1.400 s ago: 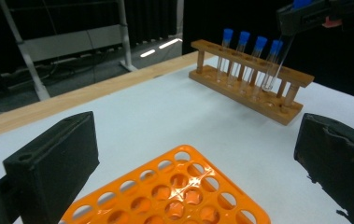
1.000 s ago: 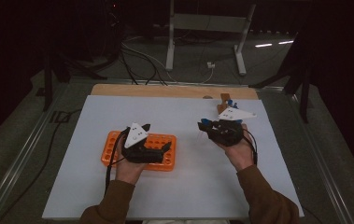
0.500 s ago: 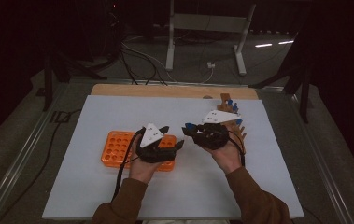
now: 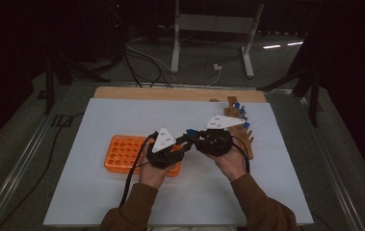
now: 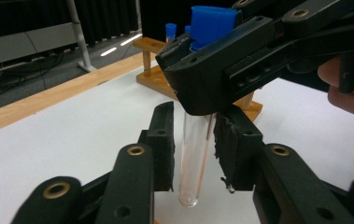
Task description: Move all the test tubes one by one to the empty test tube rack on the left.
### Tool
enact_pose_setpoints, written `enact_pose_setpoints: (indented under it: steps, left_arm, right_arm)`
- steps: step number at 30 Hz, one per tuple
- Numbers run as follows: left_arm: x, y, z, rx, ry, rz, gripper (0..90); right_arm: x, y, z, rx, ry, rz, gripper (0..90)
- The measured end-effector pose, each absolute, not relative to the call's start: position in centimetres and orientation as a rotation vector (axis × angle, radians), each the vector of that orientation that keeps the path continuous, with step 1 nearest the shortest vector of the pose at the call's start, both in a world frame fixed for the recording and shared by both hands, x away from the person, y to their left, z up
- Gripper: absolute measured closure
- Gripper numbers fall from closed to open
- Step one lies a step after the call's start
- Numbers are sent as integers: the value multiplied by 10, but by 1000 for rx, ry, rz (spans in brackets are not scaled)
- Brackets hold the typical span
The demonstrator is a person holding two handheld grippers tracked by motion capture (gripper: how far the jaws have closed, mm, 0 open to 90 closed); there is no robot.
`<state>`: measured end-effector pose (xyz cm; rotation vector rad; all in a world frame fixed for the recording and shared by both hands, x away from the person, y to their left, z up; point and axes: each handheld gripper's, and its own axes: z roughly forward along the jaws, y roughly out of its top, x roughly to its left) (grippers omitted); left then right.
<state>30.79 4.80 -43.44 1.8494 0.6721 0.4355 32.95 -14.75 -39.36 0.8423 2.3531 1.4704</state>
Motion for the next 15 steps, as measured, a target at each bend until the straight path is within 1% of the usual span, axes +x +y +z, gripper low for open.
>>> enact_pose_setpoints:
  steps: [2, 6, 8, 12, 15]
  left_arm:
    - [307, 48, -434, 1859, 662, 443, 766]
    - [305, 48, -433, 1870, 653, 458, 779]
    - [306, 49, -433, 1876, 660, 463, 781]
    - [307, 53, -434, 1883, 685, 456, 784]
    - [308, 59, -436, 1869, 706, 455, 784]
  right_arm:
    - [329, -147, -394, 839, 2360, 1472, 767]
    - [329, -148, -394, 826, 2365, 1482, 752]
    - [329, -149, -393, 827, 2357, 1491, 664]
    - [329, -156, -390, 862, 2329, 1513, 431]
    - [328, -161, -389, 863, 2310, 1490, 299]
